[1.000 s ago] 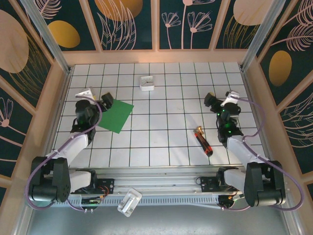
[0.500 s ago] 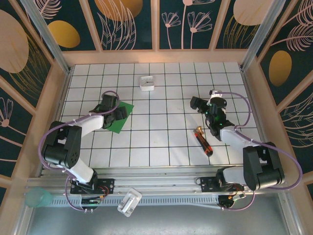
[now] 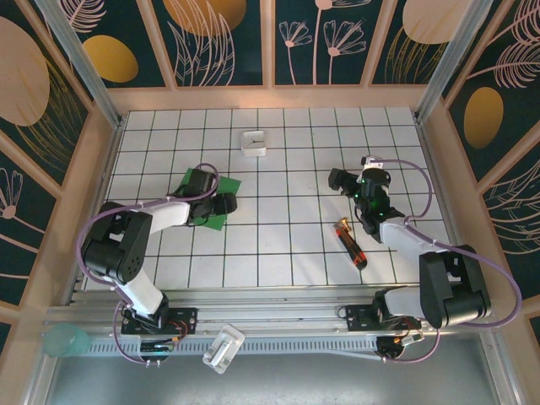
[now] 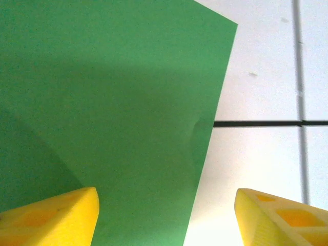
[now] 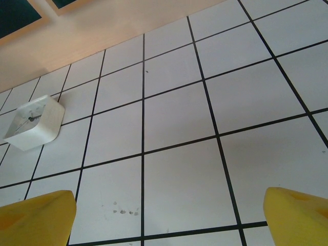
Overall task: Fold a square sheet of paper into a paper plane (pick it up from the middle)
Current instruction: Move the square sheet of paper to the center of the table.
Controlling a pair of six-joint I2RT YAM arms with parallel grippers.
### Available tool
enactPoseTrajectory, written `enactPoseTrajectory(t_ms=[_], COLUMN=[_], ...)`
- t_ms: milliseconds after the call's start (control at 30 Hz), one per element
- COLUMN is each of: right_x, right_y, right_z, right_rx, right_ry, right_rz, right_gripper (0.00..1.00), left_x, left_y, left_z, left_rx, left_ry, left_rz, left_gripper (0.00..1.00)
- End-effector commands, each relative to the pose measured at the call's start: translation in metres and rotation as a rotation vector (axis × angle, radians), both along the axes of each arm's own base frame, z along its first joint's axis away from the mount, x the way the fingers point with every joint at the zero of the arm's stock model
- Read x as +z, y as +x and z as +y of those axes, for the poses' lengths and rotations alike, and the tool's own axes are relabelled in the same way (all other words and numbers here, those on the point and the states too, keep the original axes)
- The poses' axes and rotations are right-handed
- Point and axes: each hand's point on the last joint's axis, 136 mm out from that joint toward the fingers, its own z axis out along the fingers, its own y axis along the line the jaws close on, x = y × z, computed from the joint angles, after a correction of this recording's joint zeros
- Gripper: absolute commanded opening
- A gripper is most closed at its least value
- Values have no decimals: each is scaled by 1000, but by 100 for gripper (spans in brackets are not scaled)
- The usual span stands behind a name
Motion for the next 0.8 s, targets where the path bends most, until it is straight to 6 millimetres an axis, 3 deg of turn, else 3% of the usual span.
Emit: enactPoseTrajectory(t_ms=[0,33,267,333,400,567,767], right_x=[4,5,19,26,33,35,18], right_y=[1,2,4,5,6,2,-15], right_z=[-6,-6,-10,-10,-8,-6,-6], right_rx=[-26,-26,-20,-16,-4,11,30], right_ry=[-7,-7,-9,-5,-4,-9,-11], right_rz=[-4,0,-12,-22,-29,-11,35], right_gripper=[94,94,95,95,95,95,95], left_x=[-4,-11,2,13,28,56,55], left_y=[-16,-20,-33,-29,-19,4,7], left_z=[-37,-49,-141,-166,-177,-151,-82], left_rx=[-42,-55,-181,-219,-227,-204,-189], left_ry=[-107,-121,-230,-253,-263,-58,173], left_rz=[47,63,69,50,12,-123,-66], left_gripper=[71,70,70,70,70,76,83])
